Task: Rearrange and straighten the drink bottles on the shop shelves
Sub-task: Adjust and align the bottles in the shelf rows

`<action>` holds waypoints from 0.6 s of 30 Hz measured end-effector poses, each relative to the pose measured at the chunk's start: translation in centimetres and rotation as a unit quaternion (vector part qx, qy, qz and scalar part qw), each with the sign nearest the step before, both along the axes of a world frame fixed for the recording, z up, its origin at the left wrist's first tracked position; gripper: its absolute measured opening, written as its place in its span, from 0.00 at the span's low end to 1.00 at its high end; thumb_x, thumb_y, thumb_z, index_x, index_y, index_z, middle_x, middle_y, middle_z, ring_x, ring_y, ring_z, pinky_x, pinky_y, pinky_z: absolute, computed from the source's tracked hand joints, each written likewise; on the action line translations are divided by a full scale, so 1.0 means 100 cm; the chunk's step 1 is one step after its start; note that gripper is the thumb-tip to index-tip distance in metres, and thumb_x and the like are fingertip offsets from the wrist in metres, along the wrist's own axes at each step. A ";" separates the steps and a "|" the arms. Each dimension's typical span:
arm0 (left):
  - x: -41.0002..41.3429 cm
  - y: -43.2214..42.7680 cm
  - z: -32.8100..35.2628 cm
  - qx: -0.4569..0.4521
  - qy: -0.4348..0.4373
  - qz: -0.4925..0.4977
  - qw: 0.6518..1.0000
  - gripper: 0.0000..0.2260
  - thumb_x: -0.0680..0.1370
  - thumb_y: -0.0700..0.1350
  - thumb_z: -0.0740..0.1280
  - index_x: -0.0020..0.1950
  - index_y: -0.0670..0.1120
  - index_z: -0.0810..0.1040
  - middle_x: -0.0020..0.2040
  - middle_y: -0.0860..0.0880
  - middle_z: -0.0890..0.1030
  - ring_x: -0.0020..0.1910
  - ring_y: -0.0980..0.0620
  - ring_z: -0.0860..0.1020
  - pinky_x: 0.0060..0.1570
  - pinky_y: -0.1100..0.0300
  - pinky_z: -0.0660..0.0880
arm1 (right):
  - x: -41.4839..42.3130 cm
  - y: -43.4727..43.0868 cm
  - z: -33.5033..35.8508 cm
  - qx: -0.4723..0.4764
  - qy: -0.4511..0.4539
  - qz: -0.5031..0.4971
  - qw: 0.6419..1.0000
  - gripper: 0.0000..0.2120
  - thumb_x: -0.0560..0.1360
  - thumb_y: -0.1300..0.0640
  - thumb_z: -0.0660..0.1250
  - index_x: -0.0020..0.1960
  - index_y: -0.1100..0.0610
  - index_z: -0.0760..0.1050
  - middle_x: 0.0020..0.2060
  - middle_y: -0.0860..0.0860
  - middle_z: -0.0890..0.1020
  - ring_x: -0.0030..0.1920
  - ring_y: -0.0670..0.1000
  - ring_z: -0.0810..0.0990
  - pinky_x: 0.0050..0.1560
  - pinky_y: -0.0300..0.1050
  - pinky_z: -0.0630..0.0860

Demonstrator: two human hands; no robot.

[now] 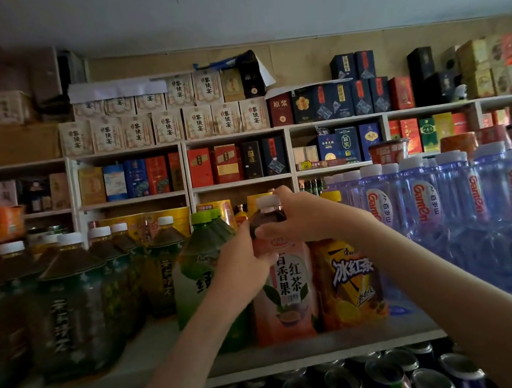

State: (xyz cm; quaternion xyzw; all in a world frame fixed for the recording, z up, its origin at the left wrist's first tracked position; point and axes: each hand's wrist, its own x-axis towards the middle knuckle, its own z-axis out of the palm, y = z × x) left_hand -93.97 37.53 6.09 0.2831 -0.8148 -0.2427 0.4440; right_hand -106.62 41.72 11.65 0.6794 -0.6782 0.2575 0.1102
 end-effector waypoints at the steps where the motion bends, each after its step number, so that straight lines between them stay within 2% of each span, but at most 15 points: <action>1: -0.001 -0.001 0.000 0.003 0.009 -0.004 1.000 0.17 0.76 0.41 0.68 0.60 0.57 0.68 0.42 0.63 0.72 0.47 0.62 0.73 0.42 0.71 0.68 | 0.000 0.000 0.002 0.002 0.003 0.002 1.000 0.33 0.72 0.40 0.66 0.66 0.61 0.61 0.40 0.46 0.73 0.38 0.43 0.74 0.33 0.34 0.71; 4: -0.002 0.001 -0.001 0.013 0.046 -0.011 0.999 0.15 0.76 0.40 0.67 0.57 0.57 0.69 0.43 0.62 0.73 0.49 0.60 0.73 0.40 0.71 0.68 | 0.002 -0.001 0.008 0.014 0.017 0.005 1.000 0.28 0.73 0.43 0.67 0.62 0.61 0.64 0.46 0.51 0.77 0.42 0.48 0.77 0.38 0.39 0.75; 7: 0.001 0.009 -0.006 0.017 0.062 -0.017 0.998 0.19 0.78 0.40 0.65 0.66 0.55 0.67 0.50 0.62 0.73 0.58 0.58 0.74 0.46 0.72 0.69 | 0.006 -0.002 0.013 0.030 0.024 -0.012 0.999 0.32 0.73 0.42 0.68 0.67 0.59 0.62 0.51 0.53 0.77 0.45 0.50 0.76 0.37 0.37 0.73; 10: 0.022 0.013 -0.015 -0.050 0.079 -0.019 0.995 0.26 0.79 0.41 0.63 0.73 0.57 0.58 0.64 0.65 0.66 0.65 0.68 0.64 0.59 0.71 0.64 | 0.007 -0.005 0.014 0.036 0.028 -0.021 0.999 0.38 0.71 0.40 0.68 0.73 0.55 0.57 0.62 0.55 0.75 0.51 0.52 0.75 0.45 0.40 0.71; 12: 0.047 0.006 -0.014 -0.084 0.145 0.000 0.986 0.26 0.78 0.42 0.64 0.71 0.59 0.60 0.66 0.68 0.62 0.64 0.73 0.61 0.64 0.69 0.63 | 0.009 -0.006 0.013 0.015 0.036 -0.017 0.999 0.41 0.70 0.39 0.68 0.75 0.54 0.55 0.67 0.54 0.71 0.61 0.54 0.73 0.54 0.44 0.71; 14: 0.072 -0.013 -0.015 -0.057 0.206 0.055 0.975 0.27 0.75 0.45 0.68 0.71 0.56 0.62 0.70 0.65 0.59 0.70 0.64 0.58 0.70 0.58 0.60 | 0.020 -0.007 0.010 -0.032 0.066 -0.011 0.997 0.38 0.72 0.38 0.65 0.74 0.54 0.57 0.70 0.52 0.68 0.67 0.54 0.68 0.65 0.52 0.67; 15: 0.082 -0.023 -0.016 -0.023 0.207 0.083 0.974 0.30 0.74 0.48 0.70 0.73 0.55 0.60 0.72 0.62 0.58 0.72 0.59 0.57 0.71 0.52 0.58 | 0.027 -0.008 0.008 -0.055 0.085 -0.010 0.995 0.36 0.73 0.38 0.63 0.74 0.54 0.58 0.70 0.51 0.67 0.69 0.54 0.66 0.69 0.55 0.62; 17: 0.091 -0.042 -0.020 0.083 0.154 0.091 0.980 0.42 0.67 0.57 0.73 0.75 0.54 0.54 0.75 0.54 0.59 0.73 0.51 0.59 0.71 0.47 0.57 | 0.041 -0.013 0.003 -0.079 0.124 -0.002 0.989 0.30 0.76 0.39 0.60 0.73 0.52 0.60 0.71 0.49 0.67 0.71 0.52 0.64 0.73 0.56 0.54; 18: 0.091 -0.049 -0.022 0.139 0.120 0.070 0.980 0.48 0.62 0.62 0.74 0.75 0.55 0.51 0.74 0.52 0.60 0.72 0.48 0.60 0.70 0.46 0.57 | 0.048 -0.017 0.002 -0.080 0.134 0.004 0.988 0.28 0.77 0.40 0.58 0.72 0.51 0.62 0.68 0.49 0.71 0.70 0.51 0.66 0.73 0.55 0.53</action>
